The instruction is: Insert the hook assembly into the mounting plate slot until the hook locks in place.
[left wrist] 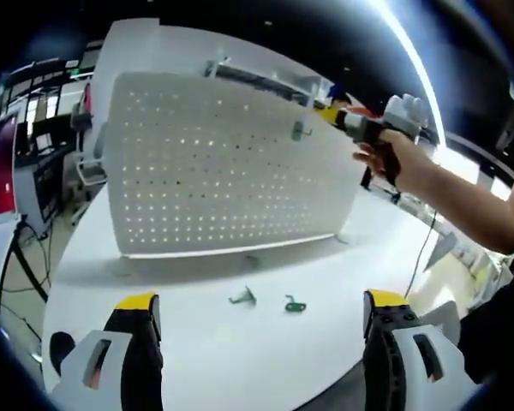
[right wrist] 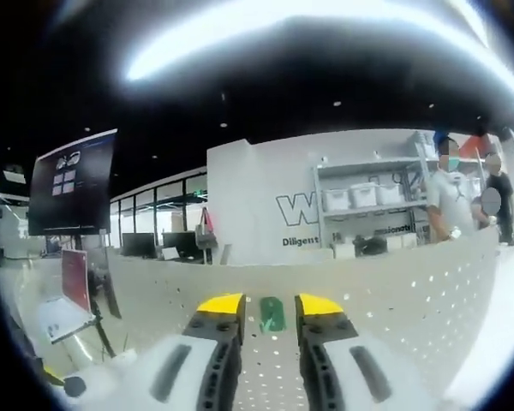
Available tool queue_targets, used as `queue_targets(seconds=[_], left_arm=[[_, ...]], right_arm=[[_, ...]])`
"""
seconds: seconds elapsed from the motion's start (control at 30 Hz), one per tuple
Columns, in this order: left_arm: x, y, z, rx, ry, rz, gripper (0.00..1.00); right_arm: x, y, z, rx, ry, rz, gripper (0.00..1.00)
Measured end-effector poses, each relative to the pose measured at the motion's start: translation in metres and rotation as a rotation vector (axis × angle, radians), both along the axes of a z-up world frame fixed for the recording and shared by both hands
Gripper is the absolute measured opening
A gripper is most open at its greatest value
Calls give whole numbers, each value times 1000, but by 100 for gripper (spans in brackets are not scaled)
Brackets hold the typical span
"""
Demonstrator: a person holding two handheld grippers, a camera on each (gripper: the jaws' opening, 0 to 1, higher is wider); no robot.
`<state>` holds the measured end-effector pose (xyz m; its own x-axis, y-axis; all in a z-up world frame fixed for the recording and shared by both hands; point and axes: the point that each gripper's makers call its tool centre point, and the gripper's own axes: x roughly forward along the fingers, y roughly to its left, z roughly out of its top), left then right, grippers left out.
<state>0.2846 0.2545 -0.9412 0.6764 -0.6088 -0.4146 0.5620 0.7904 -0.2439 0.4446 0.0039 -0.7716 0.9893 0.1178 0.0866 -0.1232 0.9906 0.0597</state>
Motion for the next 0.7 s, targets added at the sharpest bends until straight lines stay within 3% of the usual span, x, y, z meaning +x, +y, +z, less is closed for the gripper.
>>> queue_targets(seconds=[0.37,0.7], left_arm=[[-6,0,-6,10,21,4,100],[-13,-1,-11,31,39,4,100]], right_arm=[[-33,1,-35,-81,86,65,22],[-68,2,-69,-99,147,92,22]])
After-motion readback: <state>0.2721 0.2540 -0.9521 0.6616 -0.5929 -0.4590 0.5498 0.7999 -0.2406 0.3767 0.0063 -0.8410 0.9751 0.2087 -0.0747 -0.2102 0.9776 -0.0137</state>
